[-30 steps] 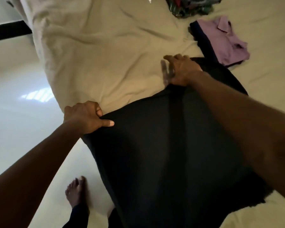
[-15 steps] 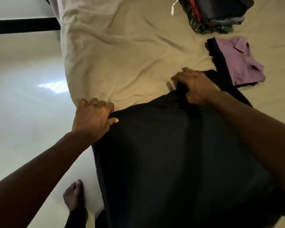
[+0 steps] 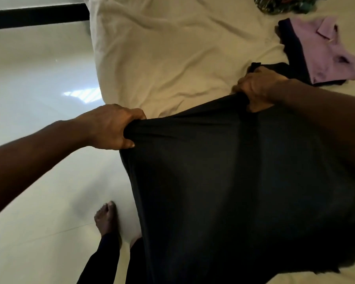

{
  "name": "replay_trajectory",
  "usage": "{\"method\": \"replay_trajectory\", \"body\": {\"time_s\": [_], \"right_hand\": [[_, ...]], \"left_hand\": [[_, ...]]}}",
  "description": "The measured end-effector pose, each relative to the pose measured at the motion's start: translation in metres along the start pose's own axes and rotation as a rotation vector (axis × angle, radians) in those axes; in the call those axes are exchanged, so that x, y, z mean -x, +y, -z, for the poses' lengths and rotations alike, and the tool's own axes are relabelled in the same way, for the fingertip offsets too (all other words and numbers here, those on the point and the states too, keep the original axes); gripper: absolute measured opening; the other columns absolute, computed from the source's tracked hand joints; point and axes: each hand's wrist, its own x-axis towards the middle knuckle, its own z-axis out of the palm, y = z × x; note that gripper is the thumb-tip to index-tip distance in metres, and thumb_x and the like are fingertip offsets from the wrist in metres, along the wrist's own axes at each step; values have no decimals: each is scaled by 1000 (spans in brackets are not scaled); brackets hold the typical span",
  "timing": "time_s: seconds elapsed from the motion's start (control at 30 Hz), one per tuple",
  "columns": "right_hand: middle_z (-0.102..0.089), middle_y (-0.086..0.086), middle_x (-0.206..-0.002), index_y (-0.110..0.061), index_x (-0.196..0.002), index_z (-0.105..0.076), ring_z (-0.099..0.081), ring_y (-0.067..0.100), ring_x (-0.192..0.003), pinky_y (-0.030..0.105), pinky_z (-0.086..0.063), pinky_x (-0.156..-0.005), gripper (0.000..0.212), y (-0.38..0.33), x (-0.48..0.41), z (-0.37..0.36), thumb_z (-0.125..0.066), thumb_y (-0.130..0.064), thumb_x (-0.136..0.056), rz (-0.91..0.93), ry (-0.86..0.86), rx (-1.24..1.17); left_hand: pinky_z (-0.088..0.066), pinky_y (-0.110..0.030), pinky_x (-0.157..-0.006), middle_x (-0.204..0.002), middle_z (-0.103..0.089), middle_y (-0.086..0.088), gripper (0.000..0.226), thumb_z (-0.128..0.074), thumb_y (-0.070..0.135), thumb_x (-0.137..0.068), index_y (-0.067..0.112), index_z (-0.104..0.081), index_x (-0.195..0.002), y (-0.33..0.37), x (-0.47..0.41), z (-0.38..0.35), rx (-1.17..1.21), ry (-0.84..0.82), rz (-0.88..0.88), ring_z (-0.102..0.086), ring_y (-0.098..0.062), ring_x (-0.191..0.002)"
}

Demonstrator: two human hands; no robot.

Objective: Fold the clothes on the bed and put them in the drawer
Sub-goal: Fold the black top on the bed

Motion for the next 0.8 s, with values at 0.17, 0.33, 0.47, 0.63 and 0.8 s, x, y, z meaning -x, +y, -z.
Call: {"method": "replay_trajectory", "body": {"time_s": [0.17, 0.33, 0.47, 0.63, 0.8], "right_hand": [[-66, 3, -101, -21, -118, -55, -64, 26, -91, 39, -43, -96, 35, 9, 46, -15, -68, -35, -89, -89, 235, 190], [-60, 11, -100, -13, -120, -48, -63, 32, -88, 41, -42, -87, 34, -5, 124, -67, -62, -23, -90, -206, 385, 218], [-43, 12, -142, -16, -154, -20, -44, 32, -132, 41, -53, -87, 72, -44, 162, -111, -57, -38, -97, -419, -104, -81], [-5, 13, -170, -23, -163, -3, -17, 40, -153, 58, -37, -113, 95, -96, 159, -148, -66, -36, -93, -731, -189, -828], [-26, 18, -161, -17, -159, -22, -32, 44, -144, 59, -39, -110, 73, -109, 140, -145, -57, -37, -98, -1125, 148, -1315]], "left_hand": [[-40, -32, -52, -89, -71, -7, 45, -66, 17, -85, 25, -49, -126, 16, 26, -16, -242, 261, -102, -54, -26, -59], [-21, -22, -39, -77, -58, -18, 79, -72, -8, -61, 3, -48, -136, 65, 73, -52, -372, 438, -377, -50, -30, -38], [-52, -36, -59, -125, -50, -17, 121, -80, 11, -78, 11, 7, -162, 104, 89, -71, -465, -90, -274, -66, -25, -85], [-41, -20, -70, -142, -40, -2, 103, -55, 34, -100, 30, 32, -155, 96, 90, -103, -277, -206, -137, -46, -11, -66], [-19, -8, -51, -75, -65, 14, 64, -42, 71, -93, 26, -57, -135, 76, 92, -109, -92, 247, -119, -55, -6, -51]]}}
